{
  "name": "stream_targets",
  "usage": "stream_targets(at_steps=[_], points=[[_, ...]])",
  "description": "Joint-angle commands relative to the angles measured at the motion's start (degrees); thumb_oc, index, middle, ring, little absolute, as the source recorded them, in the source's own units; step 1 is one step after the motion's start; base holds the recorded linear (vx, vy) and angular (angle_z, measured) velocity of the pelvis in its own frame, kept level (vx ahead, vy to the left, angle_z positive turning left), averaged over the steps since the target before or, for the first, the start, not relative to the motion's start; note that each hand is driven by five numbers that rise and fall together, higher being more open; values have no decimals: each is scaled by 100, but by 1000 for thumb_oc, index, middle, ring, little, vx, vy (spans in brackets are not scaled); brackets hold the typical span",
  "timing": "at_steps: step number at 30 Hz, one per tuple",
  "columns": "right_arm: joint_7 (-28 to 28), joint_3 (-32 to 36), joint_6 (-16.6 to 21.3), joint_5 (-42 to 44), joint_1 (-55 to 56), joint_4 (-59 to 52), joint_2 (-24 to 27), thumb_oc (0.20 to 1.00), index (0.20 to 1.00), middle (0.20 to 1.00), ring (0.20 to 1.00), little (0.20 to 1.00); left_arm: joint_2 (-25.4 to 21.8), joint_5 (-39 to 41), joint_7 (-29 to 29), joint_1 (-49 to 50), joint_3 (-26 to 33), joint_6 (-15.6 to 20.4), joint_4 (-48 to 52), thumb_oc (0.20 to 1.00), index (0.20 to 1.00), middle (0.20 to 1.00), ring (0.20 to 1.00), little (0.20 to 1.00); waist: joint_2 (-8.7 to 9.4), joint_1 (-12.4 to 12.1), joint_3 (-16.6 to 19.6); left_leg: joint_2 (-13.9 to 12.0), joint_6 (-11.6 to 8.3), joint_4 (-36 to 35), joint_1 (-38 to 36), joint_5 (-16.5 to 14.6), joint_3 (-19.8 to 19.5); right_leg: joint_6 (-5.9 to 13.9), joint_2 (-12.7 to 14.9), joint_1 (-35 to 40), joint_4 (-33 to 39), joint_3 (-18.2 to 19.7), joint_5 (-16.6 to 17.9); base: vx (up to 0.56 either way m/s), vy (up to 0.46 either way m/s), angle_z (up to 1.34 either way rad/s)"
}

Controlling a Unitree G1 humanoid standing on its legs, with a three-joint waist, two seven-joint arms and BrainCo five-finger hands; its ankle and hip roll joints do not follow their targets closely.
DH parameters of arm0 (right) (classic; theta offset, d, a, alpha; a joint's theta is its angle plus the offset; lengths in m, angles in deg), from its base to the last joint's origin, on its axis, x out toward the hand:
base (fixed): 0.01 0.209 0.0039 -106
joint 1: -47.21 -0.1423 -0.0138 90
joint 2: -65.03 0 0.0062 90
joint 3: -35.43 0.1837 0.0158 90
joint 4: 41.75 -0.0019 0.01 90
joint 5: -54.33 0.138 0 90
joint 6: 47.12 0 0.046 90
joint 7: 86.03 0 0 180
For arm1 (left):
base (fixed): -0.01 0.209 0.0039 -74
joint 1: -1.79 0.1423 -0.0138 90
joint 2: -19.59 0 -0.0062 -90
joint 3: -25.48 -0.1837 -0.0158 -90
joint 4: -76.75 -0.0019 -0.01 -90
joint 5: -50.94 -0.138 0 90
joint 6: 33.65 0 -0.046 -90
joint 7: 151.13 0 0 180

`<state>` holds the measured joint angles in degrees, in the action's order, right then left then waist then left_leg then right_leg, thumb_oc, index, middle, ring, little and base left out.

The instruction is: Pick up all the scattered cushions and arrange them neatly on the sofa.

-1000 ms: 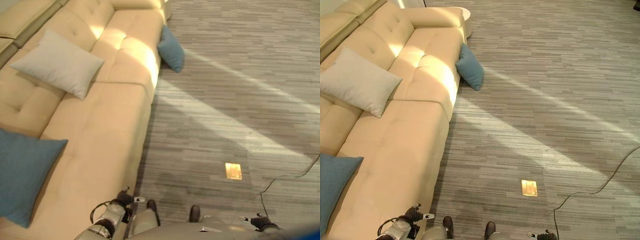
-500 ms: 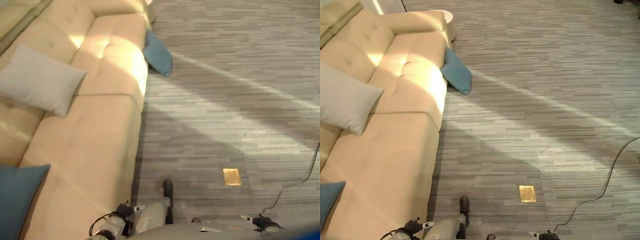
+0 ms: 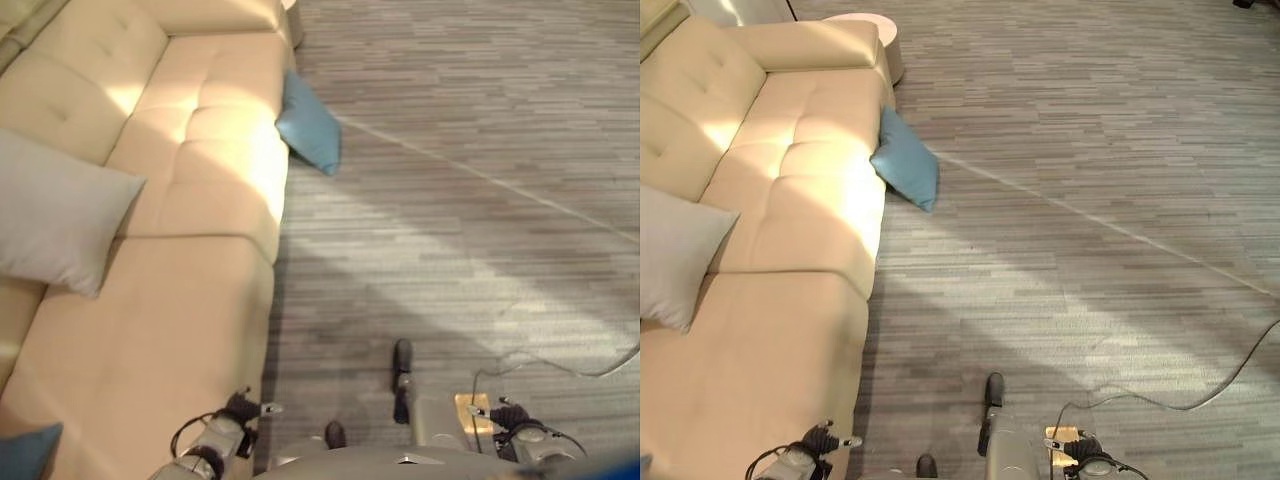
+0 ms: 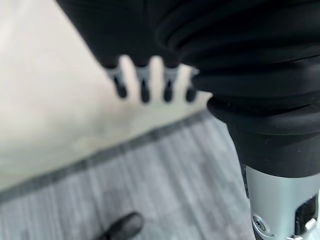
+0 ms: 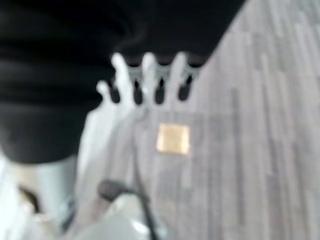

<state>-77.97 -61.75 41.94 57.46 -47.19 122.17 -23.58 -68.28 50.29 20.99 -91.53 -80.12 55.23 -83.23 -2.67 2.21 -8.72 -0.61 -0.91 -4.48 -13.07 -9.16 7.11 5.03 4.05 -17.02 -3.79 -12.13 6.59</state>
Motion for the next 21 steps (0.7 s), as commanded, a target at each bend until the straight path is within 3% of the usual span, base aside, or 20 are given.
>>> stream_targets(at_steps=[1,2,3,6,10,13,16,19,21], points=[[64,-51,10,-52,74,70,328,1000,1000,1000,1000,1000,140,-10,-101,-221,155,47,-146,1000,1000,1000,1000,1000,88,14,79,220,-208,572,657,391,-332,371,75,774,337,219,-34,247,-278,44],[74,-17,24,-6,87,75,342,1000,1000,1000,1000,1000,155,-5,-99,-238,142,49,-138,1000,1000,1000,1000,1000,105,16,97,165,-342,998,768,496,-264,328,75,936,413,119,-51,240,-424,37],[106,1,52,86,104,52,381,1000,1000,1000,1000,1000,167,20,-91,-324,77,42,-91,1000,1000,1000,1000,1000,263,-29,17,-29,-529,2242,1282,858,-91,181,134,1245,455,18,-146,210,-432,21],[118,-10,22,148,129,67,387,1000,1000,1000,1000,1000,162,74,-116,-371,38,29,-67,1000,1000,1000,1000,1000,377,-142,-77,-87,-515,2745,1735,957,18,56,102,1570,579,-62,-299,171,-291,49],[99,-14,17,147,176,70,394,1000,1000,1000,1000,1000,189,61,-126,-306,28,13,-41,1000,1000,1000,1000,1000,396,-266,-36,166,-296,1894,2130,782,236,106,24,1848,663,-46,-420,236,-136,-20],[120,-63,23,85,162,75,414,1000,1000,1000,1000,1000,186,11,-130,-251,29,-7,-35,1000,1000,1000,1000,1000,239,-392,-4,271,-325,1024,2292,1324,196,98,-270,2085,679,85,-607,272,-91,-23],[122,-97,42,31,147,48,415,1000,1000,1000,1000,1000,220,5,-127,-120,95,-26,-91,1000,1000,1000,1000,1000,155,-525,4,332,-324,749,2216,1528,26,41,-399,2336,508,263,-905,386,-44,-26],[55,-108,22,-48,106,29,382,1000,1000,1000,1000,1000,219,43,-124,-66,179,-43,-114,1000,1000,1000,1000,1000,69,-621,87,386,-115,716,2002,1306,1,153,-315,2214,-377,306,-1122,278,73,-74],[58,-79,37,-62,2,-22,373,1000,1000,1000,1000,1000,191,91,-126,-123,186,-56,-103,1000,1000,1000,1000,1000,25,-585,25,378,50,629,1777,1201,54,486,-102,1561,-1678,315,-757,199,73,-71]])
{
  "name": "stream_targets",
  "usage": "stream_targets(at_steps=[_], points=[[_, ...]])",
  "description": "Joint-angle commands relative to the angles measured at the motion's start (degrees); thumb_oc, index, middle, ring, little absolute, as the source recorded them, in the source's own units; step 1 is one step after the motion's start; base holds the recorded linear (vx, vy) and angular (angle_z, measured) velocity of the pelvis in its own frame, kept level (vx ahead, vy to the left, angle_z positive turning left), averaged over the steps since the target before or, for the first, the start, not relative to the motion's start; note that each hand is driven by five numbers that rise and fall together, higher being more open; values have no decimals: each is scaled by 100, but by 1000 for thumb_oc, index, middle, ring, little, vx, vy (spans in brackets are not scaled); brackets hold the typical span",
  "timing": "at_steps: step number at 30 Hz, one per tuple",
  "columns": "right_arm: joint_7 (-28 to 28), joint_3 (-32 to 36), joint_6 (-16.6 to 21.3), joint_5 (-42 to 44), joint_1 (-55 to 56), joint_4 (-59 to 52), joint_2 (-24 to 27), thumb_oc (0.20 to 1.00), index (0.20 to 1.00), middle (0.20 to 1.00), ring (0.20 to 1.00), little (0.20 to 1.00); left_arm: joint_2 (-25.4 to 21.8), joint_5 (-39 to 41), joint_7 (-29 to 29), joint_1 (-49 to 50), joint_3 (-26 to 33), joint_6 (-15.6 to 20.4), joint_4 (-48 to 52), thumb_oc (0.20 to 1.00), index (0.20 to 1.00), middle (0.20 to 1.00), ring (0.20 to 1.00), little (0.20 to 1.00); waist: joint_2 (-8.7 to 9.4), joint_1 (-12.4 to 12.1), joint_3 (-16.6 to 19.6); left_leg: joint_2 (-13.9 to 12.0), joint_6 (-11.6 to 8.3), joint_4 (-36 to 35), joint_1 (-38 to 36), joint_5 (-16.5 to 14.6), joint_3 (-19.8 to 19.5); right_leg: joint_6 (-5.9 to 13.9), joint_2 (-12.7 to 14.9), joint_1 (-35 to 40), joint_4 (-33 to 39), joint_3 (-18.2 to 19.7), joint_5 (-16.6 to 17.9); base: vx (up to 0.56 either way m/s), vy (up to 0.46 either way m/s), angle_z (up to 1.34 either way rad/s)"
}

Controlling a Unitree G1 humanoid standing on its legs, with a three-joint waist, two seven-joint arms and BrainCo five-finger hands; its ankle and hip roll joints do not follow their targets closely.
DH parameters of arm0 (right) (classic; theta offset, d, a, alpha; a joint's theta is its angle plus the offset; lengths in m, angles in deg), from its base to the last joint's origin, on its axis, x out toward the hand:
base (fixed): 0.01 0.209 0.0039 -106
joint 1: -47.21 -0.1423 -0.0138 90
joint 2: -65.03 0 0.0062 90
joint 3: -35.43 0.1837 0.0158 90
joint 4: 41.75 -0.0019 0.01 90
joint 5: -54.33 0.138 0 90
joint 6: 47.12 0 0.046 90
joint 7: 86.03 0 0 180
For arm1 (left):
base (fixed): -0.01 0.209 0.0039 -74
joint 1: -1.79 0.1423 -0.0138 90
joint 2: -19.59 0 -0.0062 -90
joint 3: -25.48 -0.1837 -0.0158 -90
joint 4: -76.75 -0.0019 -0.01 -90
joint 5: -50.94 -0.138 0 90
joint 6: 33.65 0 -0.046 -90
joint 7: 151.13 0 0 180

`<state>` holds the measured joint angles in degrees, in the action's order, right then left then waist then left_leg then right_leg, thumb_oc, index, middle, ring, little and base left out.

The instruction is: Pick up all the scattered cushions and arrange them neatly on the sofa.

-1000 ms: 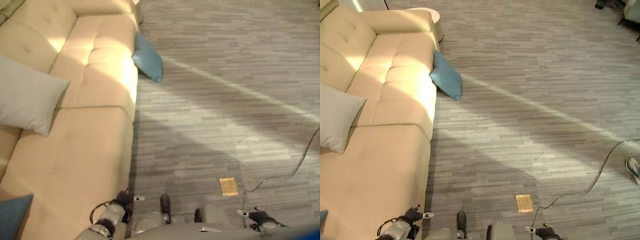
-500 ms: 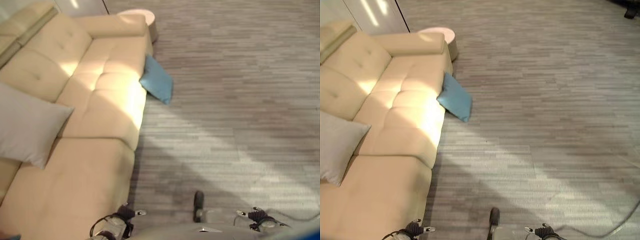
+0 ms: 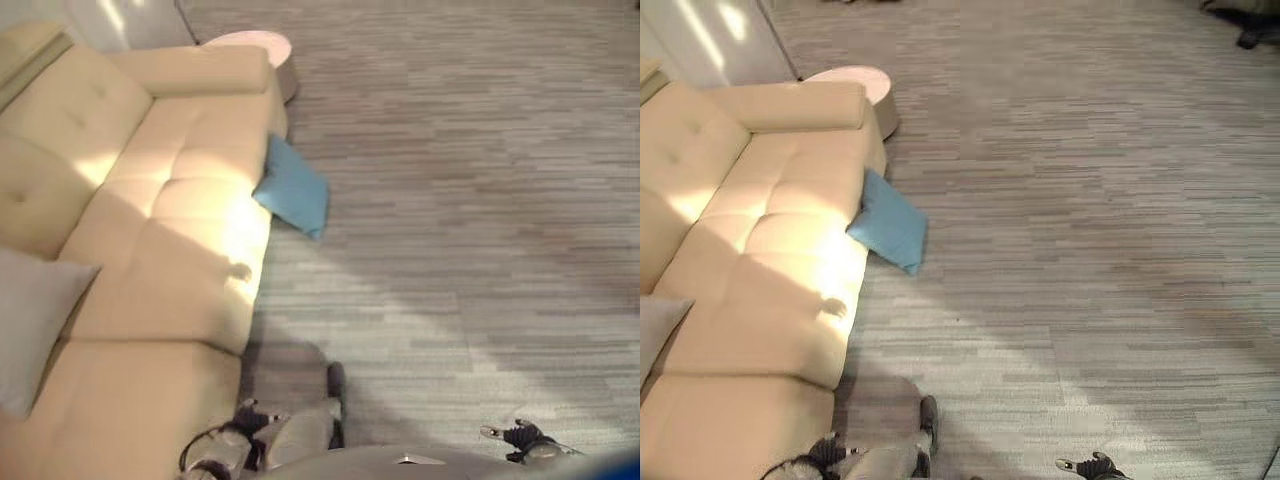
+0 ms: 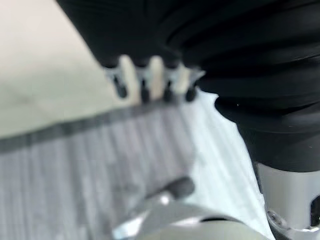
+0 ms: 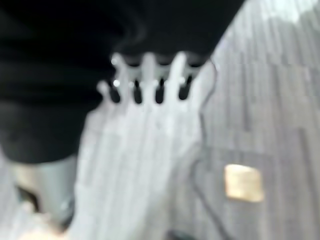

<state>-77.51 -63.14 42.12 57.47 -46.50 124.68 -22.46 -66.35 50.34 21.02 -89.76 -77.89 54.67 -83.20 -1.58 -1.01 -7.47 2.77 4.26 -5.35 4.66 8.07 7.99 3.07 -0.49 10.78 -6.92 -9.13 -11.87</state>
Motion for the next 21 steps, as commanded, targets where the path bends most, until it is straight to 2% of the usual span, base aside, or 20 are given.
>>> stream_targets(at_steps=[1,2,4,5,7,8,9,10,12,15,16,17,18,19,21], points=[[-3,49,5,-77,-103,-275,266,1000,1000,1000,1000,1000,-18,92,-130,-321,-53,-1,-94,1000,1000,1000,1000,1000,-99,-231,-149,43,-389,701,-103,-585,-36,807,442,-1437,-1850,1,1262,161,32,-62],[5,62,19,-73,-94,-263,260,1000,1000,1000,1000,1000,-33,103,-137,-355,-70,6,-73,1000,1000,1000,1000,1000,-127,-187,-168,27,-376,671,-245,-646,-51,819,477,-1589,-2111,-39,1318,225,31,-17],[3,72,19,-76,-92,-279,269,1000,1000,1000,1000,1000,-52,121,-136,-404,-96,21,-51,1000,1000,1000,1000,1000,-170,-133,-191,27,-372,591,-508,-776,-53,713,737,-1814,-2114,-400,1268,262,12,20],[7,73,7,-102,-86,-272,277,1000,1000,1000,1000,1000,-61,132,-148,-427,-93,27,-49,1000,1000,1000,1000,1000,-200,-133,-186,-9,-395,509,-627,-827,-4,631,904,-1866,-1926,-665,1211,270,-51,18],[25,76,7,-115,-80,-267,293,1000,1000,1000,1000,1000,-81,136,-154,-471,-91,38,-23,1000,1000,1000,1000,1000,-214,-72,-204,-40,-456,422,-784,-904,-65,547,936,-1959,-1344,-812,1172,305,-154,-3],[34,93,5,-71,-74,-280,282,1000,1000,1000,1000,1000,-99,130,-154,-505,-97,52,-2,1000,1000,1000,1000,1000,-172,-9,-208,-30,-507,401,-898,-1006,-122,576,942,-2085,-700,-710,1360,457,-294,7],[32,93,-7,-70,-83,-290,290,1000,1000,1000,1000,1000,-109,84,-147,-523,-114,70,15,1000,1000,1000,1000,1000,-116,83,-204,-3,-573,395,-1028,-1108,-219,678,948,-2163,-43,-388,1637,395,-255,29],[32,92,-7,-69,-82,-289,291,1000,1000,1000,1000,1000,-108,83,-147,-521,-114,71,16,1000,1000,1000,1000,1000,-127,82,-215,-14,-576,394,-1046,-1116,-219,678,934,-2134,-18,-392,1647,313,-205,54],[14,89,-49,-87,-113,-245,285,1000,1000,1000,1000,1000,-107,80,-134,-529,-70,105,-38,1000,1000,1000,1000,1000,-119,202,-157,-77,-685,421,-1319,-1339,-352,821,984,-2311,474,-101,1979,379,-271,63],[-11,69,-48,-105,-104,-252,288,1000,1000,1000,1000,1000,-58,94,-143,-436,-4,109,-147,1000,1000,1000,1000,1000,-101,249,-30,-138,-750,498,-1469,-1462,-435,784,942,-2195,501,-28,2032,291,-263,57],[-24,40,-42,-129,-93,-243,309,1000,1000,1000,1000,1000,-34,81,-141,-399,2,109,-178,1000,1000,1000,1000,1000,-120,242,20,-197,-806,609,-1461,-1432,-429,752,917,-2131,541,-74,2028,196,-316,20],[-28,12,-32,-98,-102,-220,330,1000,1000,1000,1000,1000,-9,85,-138,-388,-35,107,-195,1000,1000,1000,1000,1000,-134,223,28,-358,-974,1139,-1291,-1135,-517,613,772,-1931,564,-61,1893,230,-473,-2],[10,38,-6,-33,-89,-225,344,1000,1000,1000,1000,1000,20,124,-140,-419,-68,95,-186,1000,1000,1000,1000,1000,-90,196,-6,-462,-1091,1761,-963,-856,-493,535,766,-1783,591,-149,1829,203,-641,0],[43,62,8,85,-52,-224,382,1000,1000,1000,1000,1000,21,159,-145,-482,-117,73,-133,1000,1000,1000,1000,1000,70,133,-125,-616,-1128,2649,-426,-516,-379,373,791,-1556,624,-254,1686,90,-420,26],[34,71,-2,137,-30,-209,374,1000,1000,1000,1000,1000,8,194,-153,-503,-115,70,-117,1000,1000,1000,1000,1000,109,114,-159,-666,-1112,2805,-330,-493,-335,297,746,-1425,662,-312,1593,114,-308,59]])
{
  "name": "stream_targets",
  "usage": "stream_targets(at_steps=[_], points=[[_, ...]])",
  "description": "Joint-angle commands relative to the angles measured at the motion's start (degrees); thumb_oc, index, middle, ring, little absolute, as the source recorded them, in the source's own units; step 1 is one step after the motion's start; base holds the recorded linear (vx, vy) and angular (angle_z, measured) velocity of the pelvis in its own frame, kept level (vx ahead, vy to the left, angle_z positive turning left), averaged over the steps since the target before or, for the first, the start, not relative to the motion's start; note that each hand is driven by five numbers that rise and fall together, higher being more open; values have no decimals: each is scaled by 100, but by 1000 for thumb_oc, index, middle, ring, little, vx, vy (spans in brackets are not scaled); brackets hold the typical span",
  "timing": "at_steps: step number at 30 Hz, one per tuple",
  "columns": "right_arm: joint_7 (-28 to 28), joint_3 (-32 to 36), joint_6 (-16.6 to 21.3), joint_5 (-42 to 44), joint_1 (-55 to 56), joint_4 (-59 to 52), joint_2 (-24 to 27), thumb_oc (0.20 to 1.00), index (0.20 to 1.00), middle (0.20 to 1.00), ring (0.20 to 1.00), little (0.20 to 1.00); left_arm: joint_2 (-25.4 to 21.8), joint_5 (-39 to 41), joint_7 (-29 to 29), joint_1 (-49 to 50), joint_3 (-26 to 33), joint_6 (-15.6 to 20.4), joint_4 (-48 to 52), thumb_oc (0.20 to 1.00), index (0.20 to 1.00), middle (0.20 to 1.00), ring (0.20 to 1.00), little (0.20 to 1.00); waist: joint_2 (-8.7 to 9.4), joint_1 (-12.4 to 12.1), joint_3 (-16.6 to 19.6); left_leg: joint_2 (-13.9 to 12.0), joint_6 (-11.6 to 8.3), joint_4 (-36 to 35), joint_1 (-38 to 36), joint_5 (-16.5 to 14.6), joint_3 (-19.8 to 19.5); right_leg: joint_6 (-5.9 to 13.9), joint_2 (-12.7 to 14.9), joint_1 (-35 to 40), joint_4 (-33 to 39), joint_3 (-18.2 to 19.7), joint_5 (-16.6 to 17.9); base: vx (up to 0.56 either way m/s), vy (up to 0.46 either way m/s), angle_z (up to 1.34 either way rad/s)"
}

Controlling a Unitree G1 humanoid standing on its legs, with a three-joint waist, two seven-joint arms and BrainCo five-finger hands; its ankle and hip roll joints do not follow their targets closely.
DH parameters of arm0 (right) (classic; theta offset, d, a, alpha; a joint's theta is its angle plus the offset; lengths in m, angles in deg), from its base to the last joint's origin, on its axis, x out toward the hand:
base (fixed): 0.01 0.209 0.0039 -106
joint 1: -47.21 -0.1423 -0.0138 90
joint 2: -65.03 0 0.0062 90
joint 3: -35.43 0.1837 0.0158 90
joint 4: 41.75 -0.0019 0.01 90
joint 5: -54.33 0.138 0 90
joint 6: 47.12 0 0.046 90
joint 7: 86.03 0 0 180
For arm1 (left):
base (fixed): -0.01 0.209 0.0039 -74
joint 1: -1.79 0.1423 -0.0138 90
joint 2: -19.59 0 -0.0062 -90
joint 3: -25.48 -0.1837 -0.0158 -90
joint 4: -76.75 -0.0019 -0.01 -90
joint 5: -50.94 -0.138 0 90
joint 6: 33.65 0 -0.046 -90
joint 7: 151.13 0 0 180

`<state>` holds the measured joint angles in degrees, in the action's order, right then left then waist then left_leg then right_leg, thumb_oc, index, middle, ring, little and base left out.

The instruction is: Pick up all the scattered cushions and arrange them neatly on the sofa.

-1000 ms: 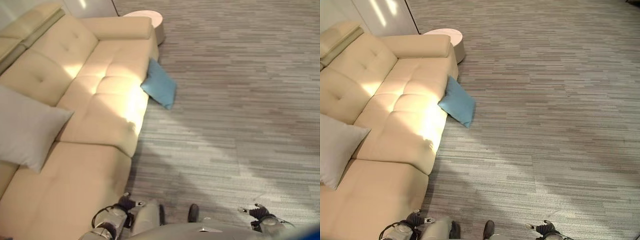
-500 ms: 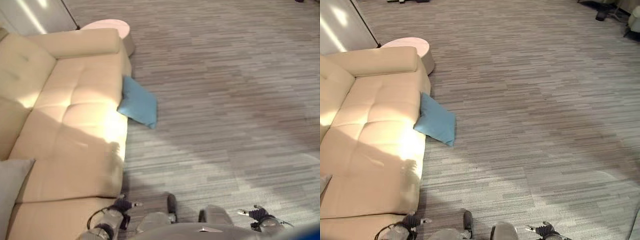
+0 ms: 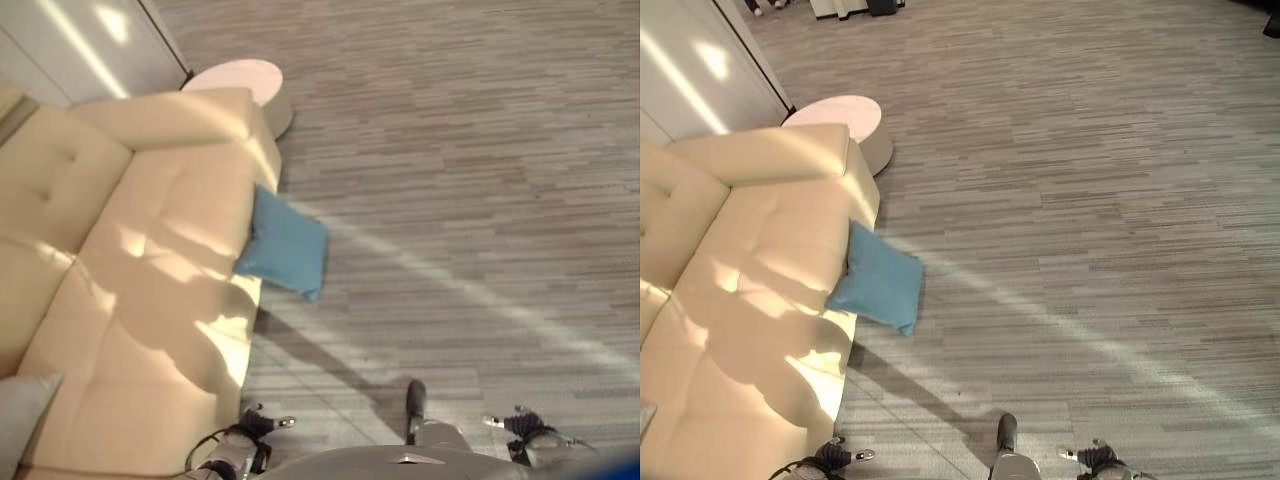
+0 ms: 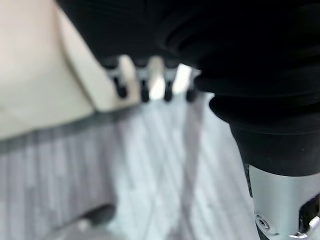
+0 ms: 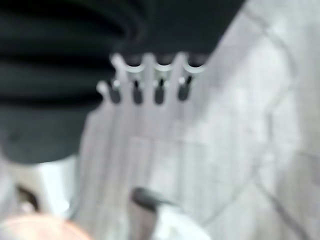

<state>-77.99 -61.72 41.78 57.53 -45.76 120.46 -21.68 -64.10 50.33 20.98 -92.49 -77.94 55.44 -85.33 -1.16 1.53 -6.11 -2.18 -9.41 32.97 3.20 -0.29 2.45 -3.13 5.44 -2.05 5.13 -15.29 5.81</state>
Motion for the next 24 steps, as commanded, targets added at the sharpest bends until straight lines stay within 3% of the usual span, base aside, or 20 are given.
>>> stream_targets(at_steps=[1,3,4,5,7,8,9,10,11,13,14,15,16,17,19,21,24], points=[[79,-56,12,154,-82,229,298,1000,1000,1000,1000,1000,-203,189,-144,-243,-147,-8,100,1000,1000,1000,1000,1000,91,-175,-315,-130,299,-1059,-23,286,324,898,125,-11,-498,259,-245,198,-316,37],[73,-86,18,115,-22,226,299,1000,1000,1000,1000,1000,-159,133,-112,-232,-246,-6,124,1000,1000,1000,1000,1000,123,-286,-306,236,449,-1604,452,63,441,906,30,253,-385,248,-341,250,-245,13],[72,-86,19,115,-18,226,299,1000,1000,1000,1000,1000,-159,133,-112,-228,-248,-6,126,1000,1000,1000,1000,1000,126,-287,-315,242,453,-1615,428,58,442,911,34,275,-378,248,-346,302,-205,34],[67,-110,23,77,-12,243,321,1000,1000,1000,1000,1000,-166,127,-104,-193,-234,-12,169,1000,1000,1000,1000,1000,69,-348,-310,347,525,-2173,527,163,600,930,-123,409,-366,241,-410,252,-152,19],[80,-94,24,64,20,262,316,1000,1000,1000,1000,1000,-166,66,-92,-152,-197,-45,145,1000,1000,1000,1000,1000,25,-371,-314,351,497,-2560,552,438,854,915,-282,550,-388,228,-537,253,-154,-6],[80,-94,24,64,20,262,315,1000,1000,1000,1000,1000,-166,65,-92,-151,-197,-45,145,1000,1000,1000,1000,1000,28,-374,-317,354,497,-2564,544,439,859,916,-278,553,-391,232,-541,237,-124,-11],[74,-99,28,66,28,275,257,1000,1000,1000,1000,1000,-174,-10,-73,-137,-187,-72,116,1000,1000,1000,1000,1000,48,-328,-306,244,487,-2552,486,437,1317,901,-335,609,-520,186,-673,239,-84,-30],[69,-122,29,56,26,271,240,1000,1000,1000,1000,1000,-184,12,-76,-127,-151,-70,118,1000,1000,1000,1000,1000,45,-355,-290,260,511,-2632,408,420,1289,887,-356,621,-591,193,-756,444,-79,-25],[34,-172,41,-16,10,238,186,1000,1000,1000,1000,1000,-202,57,-101,-53,-75,-68,110,1000,1000,1000,1000,1000,22,-478,-227,465,665,-2764,165,229,898,929,-329,616,-1032,201,-892,388,0,-29],[20,-153,41,-31,-2,237,160,1000,1000,1000,1000,1000,-204,72,-100,-36,-62,-68,101,1000,1000,1000,1000,1000,5,-494,-185,454,718,-2849,74,180,948,1002,-293,540,-1372,167,-889,274,21,-29],[-4,-160,27,-81,-61,215,148,1000,1000,1000,1000,1000,-237,81,-70,-72,-62,-95,139,1000,1000,1000,1000,1000,-35,-514,-222,495,919,-2884,-137,12,894,1258,-63,129,-2445,125,-641,183,21,-9],[-8,-162,28,-74,-115,191,145,1000,1000,1000,1000,1000,-268,117,-80,-109,-69,-92,154,1000,1000,1000,1000,1000,-55,-481,-256,461,936,-2928,-221,10,847,1339,-33,-130,-2746,161,-503,316,16,7],[3,-169,38,-68,-164,139,126,1000,1000,1000,1000,1000,-299,127,-76,-153,-106,-75,217,1000,1000,1000,1000,1000,-132,-417,-296,452,1024,-2977,-384,-75,753,1357,47,-362,-3266,170,-450,227,-9,13],[-7,-165,31,-64,-171,136,116,1000,1000,1000,1000,1000,-309,110,-68,-155,-123,-78,211,1000,1000,1000,1000,1000,-157,-406,-290,453,1032,-3030,-466,-128,706,1308,102,-474,-3338,183,-485,281,-27,26],[-33,-212,47,-82,-155,125,103,1000,1000,1000,1000,1000,-310,129,-89,-150,-107,-55,185,1000,1000,1000,1000,1000,-191,-382,-244,466,979,-3181,-622,-153,602,1193,118,-577,-2789,268,-634,233,-88,56],[-44,-223,51,-81,-162,113,123,1000,1000,1000,1000,1000,-302,118,-81,-181,-110,-39,174,1000,1000,1000,1000,1000,-205,-358,-236,469,935,-3233,-686,-188,494,1165,147,-644,-2140,486,-567,208,-167,29],[-37,-176,14,-29,-137,136,121,1000,1000,1000,1000,1000,-303,94,-93,-176,-94,-17,134,1000,1000,1000,1000,1000,-170,-188,-241,460,820,-3368,-909,-291,176,1321,125,-918,-1000,1379,-91,234,-211,53]])
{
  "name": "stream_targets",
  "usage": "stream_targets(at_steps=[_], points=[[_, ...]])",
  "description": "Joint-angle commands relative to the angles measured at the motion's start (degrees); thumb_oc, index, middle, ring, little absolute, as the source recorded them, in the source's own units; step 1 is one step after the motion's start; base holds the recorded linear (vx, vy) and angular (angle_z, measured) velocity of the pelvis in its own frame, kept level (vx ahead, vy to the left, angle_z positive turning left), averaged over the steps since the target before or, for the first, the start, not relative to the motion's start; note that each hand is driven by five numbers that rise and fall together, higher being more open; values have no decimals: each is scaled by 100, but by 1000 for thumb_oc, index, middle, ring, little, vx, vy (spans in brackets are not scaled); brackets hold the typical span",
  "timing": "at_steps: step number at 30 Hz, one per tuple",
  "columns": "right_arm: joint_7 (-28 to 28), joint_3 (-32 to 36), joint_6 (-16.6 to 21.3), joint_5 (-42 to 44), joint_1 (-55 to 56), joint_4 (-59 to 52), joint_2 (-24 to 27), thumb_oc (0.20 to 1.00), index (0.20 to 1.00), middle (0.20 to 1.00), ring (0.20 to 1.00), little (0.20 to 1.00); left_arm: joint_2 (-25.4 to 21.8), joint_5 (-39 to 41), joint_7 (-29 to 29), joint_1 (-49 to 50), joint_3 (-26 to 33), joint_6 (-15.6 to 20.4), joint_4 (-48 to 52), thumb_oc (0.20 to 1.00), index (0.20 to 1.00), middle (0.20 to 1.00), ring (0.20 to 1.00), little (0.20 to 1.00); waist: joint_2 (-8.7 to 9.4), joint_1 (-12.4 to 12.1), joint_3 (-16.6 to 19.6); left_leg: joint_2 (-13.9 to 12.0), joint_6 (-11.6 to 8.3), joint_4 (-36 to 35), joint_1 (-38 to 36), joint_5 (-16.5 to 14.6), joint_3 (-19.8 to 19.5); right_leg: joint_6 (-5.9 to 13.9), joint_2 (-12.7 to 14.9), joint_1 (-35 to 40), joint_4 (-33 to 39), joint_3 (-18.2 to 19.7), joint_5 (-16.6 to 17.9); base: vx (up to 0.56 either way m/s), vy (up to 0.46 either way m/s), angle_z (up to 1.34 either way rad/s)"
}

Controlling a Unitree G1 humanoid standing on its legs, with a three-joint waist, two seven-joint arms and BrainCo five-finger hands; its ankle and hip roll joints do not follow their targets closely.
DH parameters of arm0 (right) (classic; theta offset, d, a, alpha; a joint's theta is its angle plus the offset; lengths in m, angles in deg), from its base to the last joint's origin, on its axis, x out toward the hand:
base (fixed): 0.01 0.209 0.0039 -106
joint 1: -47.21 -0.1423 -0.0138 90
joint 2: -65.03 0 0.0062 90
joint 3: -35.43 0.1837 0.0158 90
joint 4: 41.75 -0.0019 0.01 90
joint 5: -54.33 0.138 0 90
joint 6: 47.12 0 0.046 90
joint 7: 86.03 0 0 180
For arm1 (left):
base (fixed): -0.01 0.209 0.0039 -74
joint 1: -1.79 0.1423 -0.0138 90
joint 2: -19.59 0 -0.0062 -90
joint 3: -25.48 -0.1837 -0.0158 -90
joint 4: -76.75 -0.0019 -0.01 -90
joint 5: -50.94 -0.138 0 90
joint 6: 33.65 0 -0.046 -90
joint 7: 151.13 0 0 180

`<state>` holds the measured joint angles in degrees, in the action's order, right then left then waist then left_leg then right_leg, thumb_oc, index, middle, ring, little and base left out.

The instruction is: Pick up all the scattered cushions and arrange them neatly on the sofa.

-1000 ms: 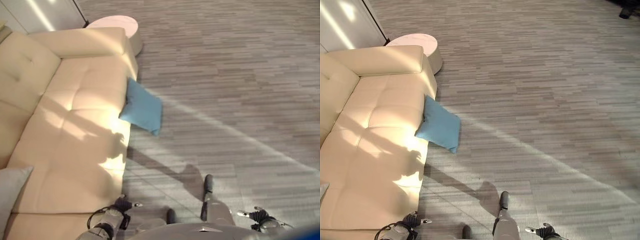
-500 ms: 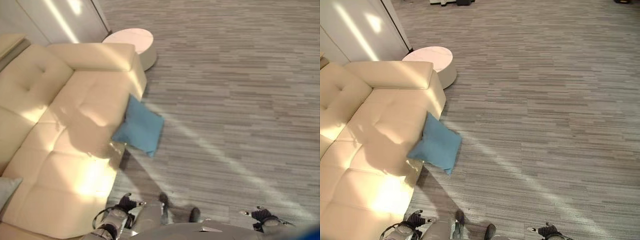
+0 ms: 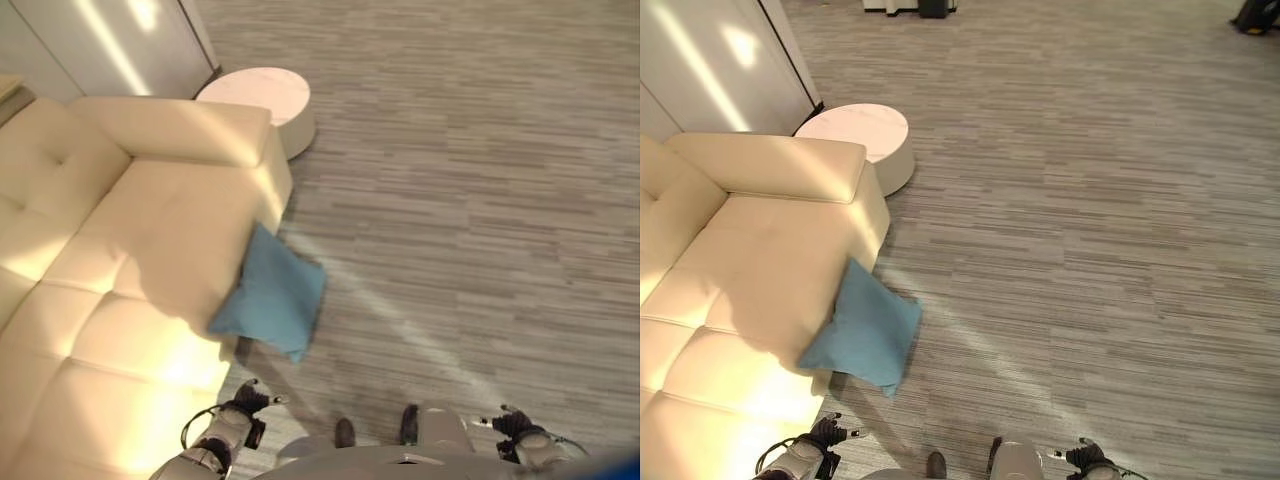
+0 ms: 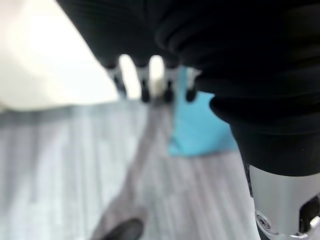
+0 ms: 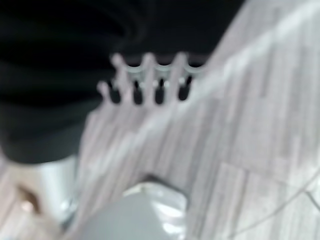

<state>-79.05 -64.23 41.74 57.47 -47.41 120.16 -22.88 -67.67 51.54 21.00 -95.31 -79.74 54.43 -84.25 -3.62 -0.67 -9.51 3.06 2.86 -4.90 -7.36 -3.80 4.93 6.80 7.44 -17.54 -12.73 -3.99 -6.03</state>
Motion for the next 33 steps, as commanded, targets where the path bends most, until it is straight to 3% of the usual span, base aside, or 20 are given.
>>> stream_targets(at_steps=[1,3,5,7,8,10,11,13,16,17,19,20,22,25,26,27,31,33], points=[[66,90,5,-13,50,185,239,1000,1000,1000,1000,1000,62,-18,-94,129,103,96,14,1000,1000,1000,1000,1000,75,69,86,-104,-447,426,75,1,-145,372,-57,639,924,268,1185,273,-328,86],[39,68,6,-41,110,237,226,1000,1000,1000,1000,1000,62,-15,-103,229,174,115,-102,1000,1000,1000,1000,1000,145,98,203,-191,-564,477,-6,-85,-266,387,-22,788,1029,148,1240,226,-336,106],[36,31,13,-44,110,243,236,1000,1000,1000,1000,1000,90,-7,-111,258,182,102,-183,1000,1000,1000,1000,1000,167,80,276,-300,-660,574,64,3,-387,299,-119,916,1030,117,1172,100,-316,94],[60,54,47,15,154,220,274,1000,1000,1000,1000,1000,110,5,-113,260,173,93,-171,1000,1000,1000,1000,1000,213,49,286,-467,-785,898,253,108,-300,222,-101,1102,1087,-156,1074,58,-381,48],[81,69,76,97,183,183,311,1000,1000,1000,1000,1000,126,21,-115,221,123,79,-129,1000,1000,1000,1000,1000,310,48,230,-596,-841,1466,557,242,-26,112,-86,1306,1127,-381,984,56,-381,85],[89,73,77,125,183,190,303,1000,1000,1000,1000,1000,120,37,-118,195,108,63,-101,1000,1000,1000,1000,1000,345,72,214,-711,-838,1637,643,255,187,74,-85,1410,1143,-531,919,48,-252,141],[75,74,58,169,230,211,296,1000,1000,1000,1000,1000,106,38,-93,140,41,49,-37,1000,1000,1000,1000,1000,390,59,165,-794,-817,1621,767,311,499,3,-127,1626,1180,-757,785,55,-187,100],[78,101,48,173,311,231,295,1000,1000,1000,1000,1000,114,14,-78,165,4,40,-26,1000,1000,1000,1000,1000,399,42,167,-678,-750,1448,886,264,652,10,-142,1761,1193,-926,706,70,-168,64],[102,142,65,181,385,216,258,1000,1000,1000,1000,1000,105,-25,-59,196,12,-6,-5,1000,1000,1000,1000,1000,384,38,163,-646,-737,1119,1179,579,1173,-46,-227,1899,1127,-1261,544,92,-98,75],[105,142,69,179,413,208,240,1000,1000,1000,1000,1000,89,-59,-50,205,13,-13,-9,1000,1000,1000,1000,1000,359,71,140,-719,-787,945,1169,748,1514,-58,-267,1962,1095,-1383,474,186,-41,104],[107,118,62,115,398,236,213,1000,1000,1000,1000,1000,62,-56,-33,263,72,-8,-47,1000,1000,1000,1000,1000,384,1,103,-653,-765,950,1227,774,1499,-78,-289,2046,894,-1583,295,189,20,73],[82,41,74,45,350,206,181,1000,1000,1000,1000,1000,31,-15,-35,330,149,1,-64,1000,1000,1000,1000,1000,404,-113,100,-542,-667,994,1196,615,1226,-67,-206,2031,596,-1606,191,139,72,21],[64,47,71,11,361,189,131,1000,1000,1000,1000,1000,13,-35,-16,353,162,-19,-88,1000,1000,1000,1000,1000,428,-166,129,-501,-557,949,1099,498,1202,17,-68,2009,206,-1689,159,160,113,-4],[13,8,76,-59,284,135,101,1000,1000,1000,1000,1000,-41,-63,18,321,157,-27,-95,1000,1000,1000,1000,1000,440,-168,24,-317,-321,809,834,329,974,263,324,1478,-1088,-1579,645,109,147,14],[15,-17,69,-58,251,107,99,1000,1000,1000,1000,1000,-74,-65,19,303,126,-23,-73,1000,1000,1000,1000,1000,427,-141,-47,-299,-262,790,772,317,869,253,338,1292,-1492,-1444,715,87,108,37],[32,-45,96,-41,233,88,83,1000,1000,1000,1000,1000,-103,-104,37,271,73,-16,-62,1000,1000,1000,1000,1000,400,-91,-63,-293,-242,761,750,318,712,212,148,1085,-1685,-1103,715,101,74,68],[1,-130,112,59,189,95,37,1000,1000,1000,1000,1000,-107,-83,23,238,22,45,-58,1000,1000,1000,1000,1000,369,4,-27,-170,-289,528,515,321,249,55,-323,779,-971,-316,506,160,-1,77],[-9,-159,121,149,148,73,31,1000,1000,1000,1000,1000,-103,-76,8,201,-14,68,-61,1000,1000,1000,1000,1000,395,117,-41,-72,-302,512,444,299,-82,77,-573,642,-333,378,608,175,-71,92]])
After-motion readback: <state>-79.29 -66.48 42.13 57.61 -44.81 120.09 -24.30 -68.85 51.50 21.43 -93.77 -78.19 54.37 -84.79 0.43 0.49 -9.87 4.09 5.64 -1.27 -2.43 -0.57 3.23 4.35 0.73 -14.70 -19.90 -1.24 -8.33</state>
